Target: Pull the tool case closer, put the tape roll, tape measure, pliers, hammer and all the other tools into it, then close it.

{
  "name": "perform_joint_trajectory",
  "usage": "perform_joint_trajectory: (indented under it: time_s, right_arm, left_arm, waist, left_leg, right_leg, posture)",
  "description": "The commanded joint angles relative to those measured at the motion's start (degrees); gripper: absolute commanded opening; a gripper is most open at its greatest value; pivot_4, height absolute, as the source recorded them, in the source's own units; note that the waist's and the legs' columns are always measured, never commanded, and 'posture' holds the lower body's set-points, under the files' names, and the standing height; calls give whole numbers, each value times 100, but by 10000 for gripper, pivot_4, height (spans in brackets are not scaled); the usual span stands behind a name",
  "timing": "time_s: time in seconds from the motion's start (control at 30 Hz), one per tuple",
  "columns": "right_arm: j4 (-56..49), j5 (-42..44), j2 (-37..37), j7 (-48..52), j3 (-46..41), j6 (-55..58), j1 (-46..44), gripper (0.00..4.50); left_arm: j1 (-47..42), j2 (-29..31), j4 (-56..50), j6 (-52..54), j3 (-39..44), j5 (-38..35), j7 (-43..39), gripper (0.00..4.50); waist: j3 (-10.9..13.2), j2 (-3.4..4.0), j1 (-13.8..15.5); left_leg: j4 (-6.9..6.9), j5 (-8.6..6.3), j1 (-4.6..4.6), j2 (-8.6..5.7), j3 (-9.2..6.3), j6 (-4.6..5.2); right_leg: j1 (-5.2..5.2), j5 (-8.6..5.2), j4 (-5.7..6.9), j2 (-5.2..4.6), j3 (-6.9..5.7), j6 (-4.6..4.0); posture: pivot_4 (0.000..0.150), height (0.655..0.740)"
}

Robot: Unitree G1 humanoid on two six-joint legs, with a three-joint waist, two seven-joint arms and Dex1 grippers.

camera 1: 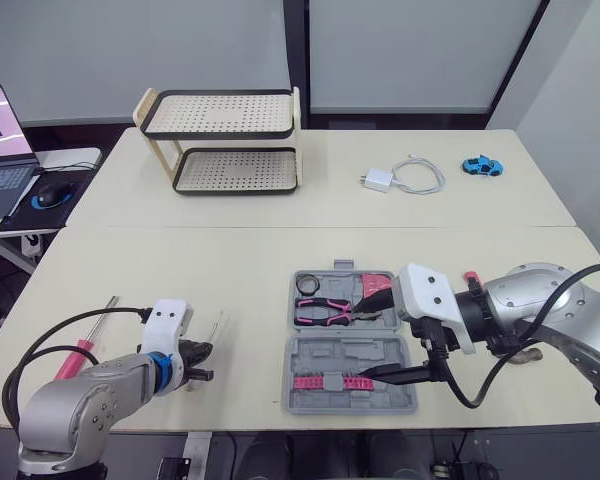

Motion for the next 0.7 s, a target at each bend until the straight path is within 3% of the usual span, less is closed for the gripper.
perform_joint_trajectory:
  time_s: [0.03, 0.33, 0.57, 0.7]
  right_arm:
    - [-112, 42, -35, 48, -119, -46, -38, 45000]
    - [-198, 138, -94, 20, -315, -32, 102, 45000]
    - [-283, 111, 32, -155, -458, -156, 140, 45000]
    - [-412, 43, 136, -283, -490, -308, 258, 45000]
  left_arm:
    - [116, 25, -186, -214, 114, 47, -139, 16906]
    - [922, 462, -624, -456, 682, -137, -805, 44816]
    - [1789, 1226, -155, -2372, 887, 215, -2457, 44816]
    - [1953, 1294, 491, -3219, 960, 470, -2926, 44816]
  waist:
    - [0, 0, 1]
    - [0, 1, 0]
    - [0, 5, 0]
    - [-1, 3, 0]
  left_leg:
    - [0, 0, 0, 1, 0, 0]
    - [-15, 0, 1, 7, 1, 0]
    - [-34, 1, 2, 9, 0, 0]
    - [-42, 0, 1, 9, 2, 0]
  right_leg:
    - [0, 0, -1, 0, 0, 0]
    - [2, 0, -21, -3, 2, 0]
    - [8, 1, -51, -4, 2, -2]
    - [10, 2, -65, -6, 1, -2]
  posture:
    - [1500, 7400]
    - [1500, 7400]
    - [1500, 7400]
    - [1500, 7400]
